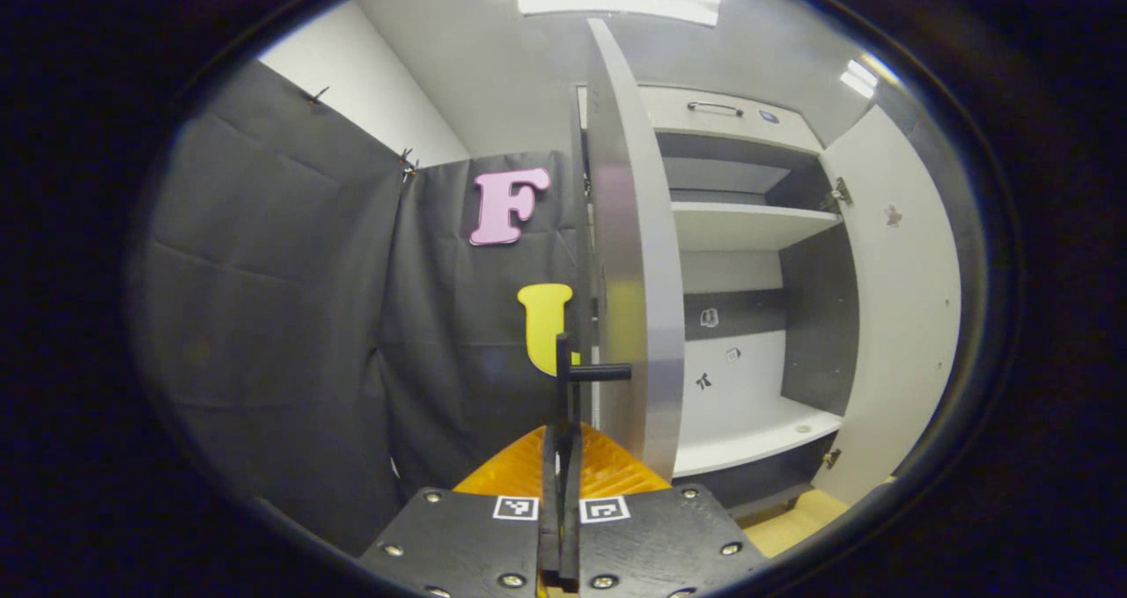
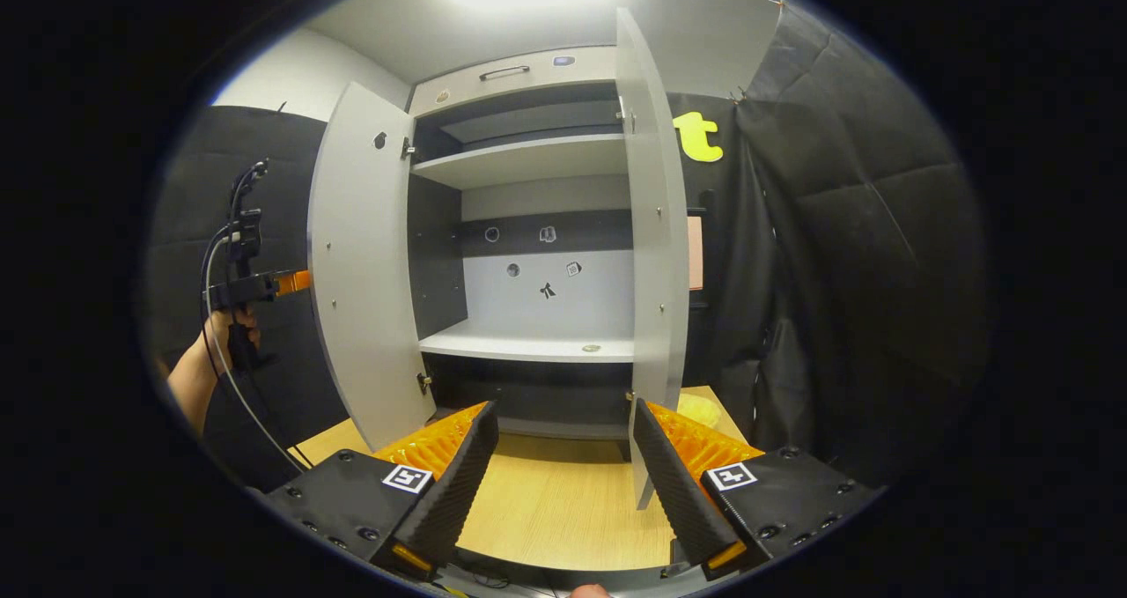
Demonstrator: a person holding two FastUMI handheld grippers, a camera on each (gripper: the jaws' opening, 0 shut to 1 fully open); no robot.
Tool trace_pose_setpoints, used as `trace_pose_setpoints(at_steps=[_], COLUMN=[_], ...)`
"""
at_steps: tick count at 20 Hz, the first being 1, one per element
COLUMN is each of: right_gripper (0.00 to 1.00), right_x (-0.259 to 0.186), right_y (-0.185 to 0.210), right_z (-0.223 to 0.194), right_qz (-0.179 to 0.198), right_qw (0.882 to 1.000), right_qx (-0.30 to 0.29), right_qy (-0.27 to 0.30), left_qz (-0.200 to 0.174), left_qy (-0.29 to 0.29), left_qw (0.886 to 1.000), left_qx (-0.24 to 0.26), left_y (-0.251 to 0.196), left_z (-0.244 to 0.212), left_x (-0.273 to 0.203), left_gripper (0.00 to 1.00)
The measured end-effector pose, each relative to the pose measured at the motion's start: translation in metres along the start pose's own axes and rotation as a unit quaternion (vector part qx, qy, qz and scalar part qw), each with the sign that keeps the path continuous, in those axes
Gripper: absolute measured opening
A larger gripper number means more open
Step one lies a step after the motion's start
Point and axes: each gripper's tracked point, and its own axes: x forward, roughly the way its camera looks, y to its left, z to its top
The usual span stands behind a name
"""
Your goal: Open the right door of the double-door shoe cabinet with the right hand, and open the left door with the left hand.
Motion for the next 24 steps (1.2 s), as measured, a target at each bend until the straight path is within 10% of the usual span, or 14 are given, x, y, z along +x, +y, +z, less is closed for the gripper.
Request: trace_pose_setpoints(at_steps=[24], right_gripper=[0.97], right_x=[-0.025], right_y=[-0.003], right_z=[0.019], right_qz=[-0.020], right_qw=[0.999], right_qx=[0.011], right_qy=[-0.043], left_qz=[-0.011], left_qy=[0.002], left_qw=[1.000], left_qx=[0.010], left_y=[-0.019], left_z=[-0.002], left_x=[-0.060], left_gripper=[0.02])
